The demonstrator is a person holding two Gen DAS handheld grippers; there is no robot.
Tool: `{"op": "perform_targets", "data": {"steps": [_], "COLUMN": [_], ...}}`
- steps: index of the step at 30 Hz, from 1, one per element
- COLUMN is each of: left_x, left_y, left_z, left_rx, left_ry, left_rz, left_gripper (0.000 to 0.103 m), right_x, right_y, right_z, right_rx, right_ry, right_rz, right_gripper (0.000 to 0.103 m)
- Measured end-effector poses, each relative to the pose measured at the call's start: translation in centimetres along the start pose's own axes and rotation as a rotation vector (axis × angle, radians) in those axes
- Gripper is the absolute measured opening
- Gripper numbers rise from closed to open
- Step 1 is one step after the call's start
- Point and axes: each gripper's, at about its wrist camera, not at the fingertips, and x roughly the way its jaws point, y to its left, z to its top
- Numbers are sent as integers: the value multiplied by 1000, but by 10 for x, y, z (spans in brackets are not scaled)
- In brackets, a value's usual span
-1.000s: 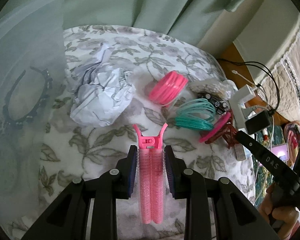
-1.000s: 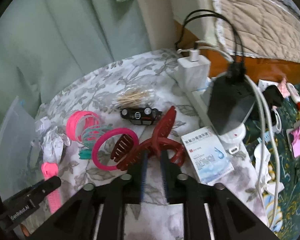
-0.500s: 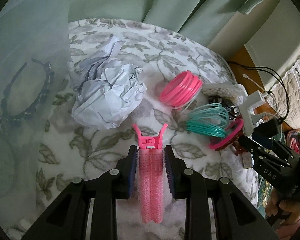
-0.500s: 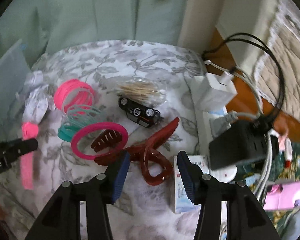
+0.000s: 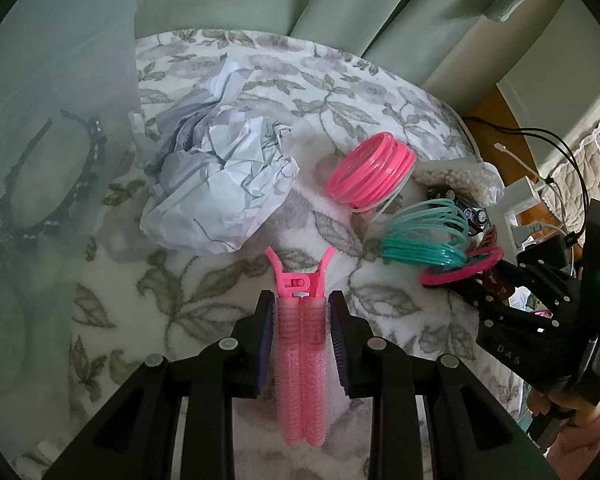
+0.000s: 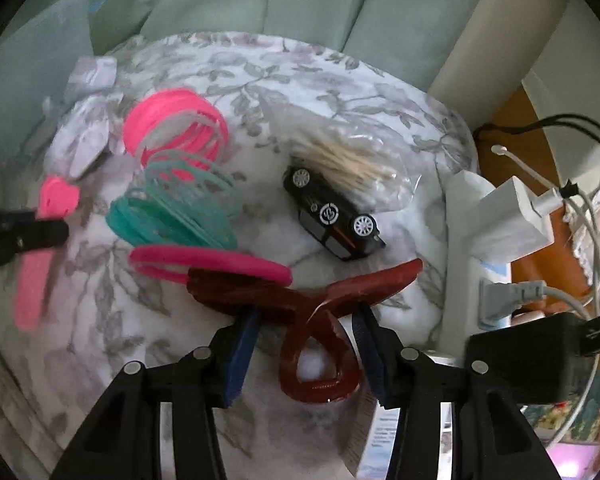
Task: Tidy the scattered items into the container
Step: 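Grasp the dark red claw clip with the right tool and lift it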
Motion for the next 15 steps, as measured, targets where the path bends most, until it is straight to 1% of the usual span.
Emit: {"op": "perform_targets", "data": {"steps": [1,2,3,6,8,15], "left_x": [-1,-2,-3,-6,-9,-22], "left_y": [0,0,0,-1,-3,-1], "left_z": [0,0,-1,-2,-3,-6], "left_rx": [1,1,3,10,18,26], "left_ry": [-4,-9,-11,-14,-18,-36], "left_rz": [0,0,0,-3,-2,-6], "left_gripper": [28,28,28,28,28,28], "right_x": [-1,-3,-5,-10,-17,-37], "right_y": [0,0,1,4,5,17], "right_z": [0,-2,-4,-8,-12,-35], "right_rx": [9,16,22,43,82,270], "right_ry": [0,-4,-6,-17,-30,-32], "right_rz": [3,-8,-4,6,11,85], "right_gripper": [47,38,36,36,36,36]}}
